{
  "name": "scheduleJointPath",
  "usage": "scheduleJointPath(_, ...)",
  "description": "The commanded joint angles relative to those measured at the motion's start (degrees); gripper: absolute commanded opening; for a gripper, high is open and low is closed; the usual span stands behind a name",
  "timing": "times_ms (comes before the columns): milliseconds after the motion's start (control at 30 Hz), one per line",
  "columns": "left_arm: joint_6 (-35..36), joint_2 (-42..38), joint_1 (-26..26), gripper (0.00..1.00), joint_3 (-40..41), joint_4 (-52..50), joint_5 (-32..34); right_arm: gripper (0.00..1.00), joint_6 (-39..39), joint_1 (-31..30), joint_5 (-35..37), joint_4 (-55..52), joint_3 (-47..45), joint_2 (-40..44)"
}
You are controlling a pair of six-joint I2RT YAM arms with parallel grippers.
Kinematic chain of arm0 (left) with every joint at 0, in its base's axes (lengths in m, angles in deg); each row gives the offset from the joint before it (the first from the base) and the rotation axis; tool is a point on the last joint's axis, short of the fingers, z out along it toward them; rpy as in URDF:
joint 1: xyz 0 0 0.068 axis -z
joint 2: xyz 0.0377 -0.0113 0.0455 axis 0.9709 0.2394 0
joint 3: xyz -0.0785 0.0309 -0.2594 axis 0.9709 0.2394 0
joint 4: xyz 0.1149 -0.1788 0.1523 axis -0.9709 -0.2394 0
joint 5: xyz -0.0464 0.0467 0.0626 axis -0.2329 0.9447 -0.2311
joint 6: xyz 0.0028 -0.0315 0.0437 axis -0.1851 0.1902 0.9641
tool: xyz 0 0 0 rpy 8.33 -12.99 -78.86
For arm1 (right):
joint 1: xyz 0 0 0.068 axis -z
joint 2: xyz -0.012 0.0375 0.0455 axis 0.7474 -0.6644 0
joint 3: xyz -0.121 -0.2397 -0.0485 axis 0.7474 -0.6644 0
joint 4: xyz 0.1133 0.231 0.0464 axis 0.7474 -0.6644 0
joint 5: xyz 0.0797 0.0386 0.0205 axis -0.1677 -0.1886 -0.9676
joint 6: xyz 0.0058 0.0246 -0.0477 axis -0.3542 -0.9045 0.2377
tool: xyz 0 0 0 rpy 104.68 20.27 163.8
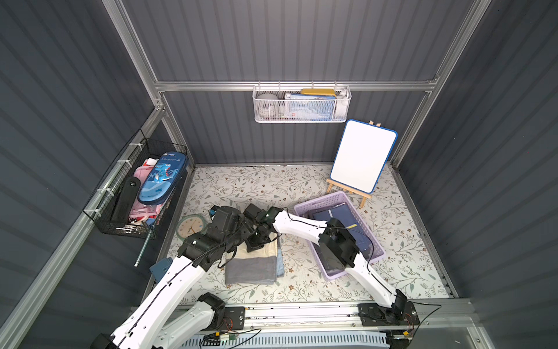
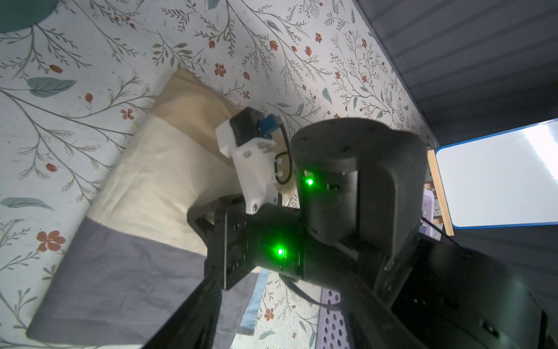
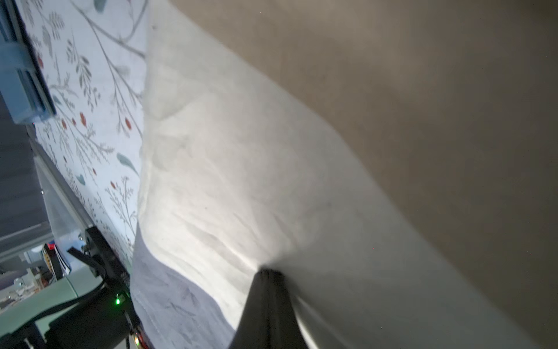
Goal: Put the folded pillowcase in the basket
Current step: Pick up the pillowcase from the center of the board.
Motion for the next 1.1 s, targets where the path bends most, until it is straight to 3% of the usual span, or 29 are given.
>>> scheduleJointPath(0,-0.6,-0.9,-0.2,0.68,-0.1,-1.5,1.3,0.0,0.9,1.0,1.4,-2.9,-6.1,1.1)
scheduleJointPath(133,-1.3,-0.3,-0.3,0.69,0.0,-1.2,0.9,0.0,-2.5,3.6,4.9,2.9,-12.7,8.9)
scheduleJointPath(267,-1.4,1.0,-0.3,0.7,0.5,0.7,-0.6,0.02,-1.7,6.6,6.3,0.7,-12.3,11.9)
scheduleJointPath(367,-1.8,2.1,-0.3,0.71,2.4,3.1,-3.0,0.15,-0.7,8.3,9.0,-0.8,-12.6,13.5)
scheduleJointPath(467,-3.3,3.0,-0.3,0.76,7.2,6.4,-7.9,0.39,0.5,9.5,12.9,-4.1,-11.9,13.6)
scheduleJointPath(633,-5.5,4.9,-0.4,0.84,13.2,10.7,-13.2,0.54,2.9,9.7,14.0,-6.1,-10.3,11.5)
scheduleJointPath(1067,-5.5,5.2,-0.3,0.84,20.4,15.2,-16.0,0.56,5.0,10.4,24.0,-7.0,-8.0,9.1)
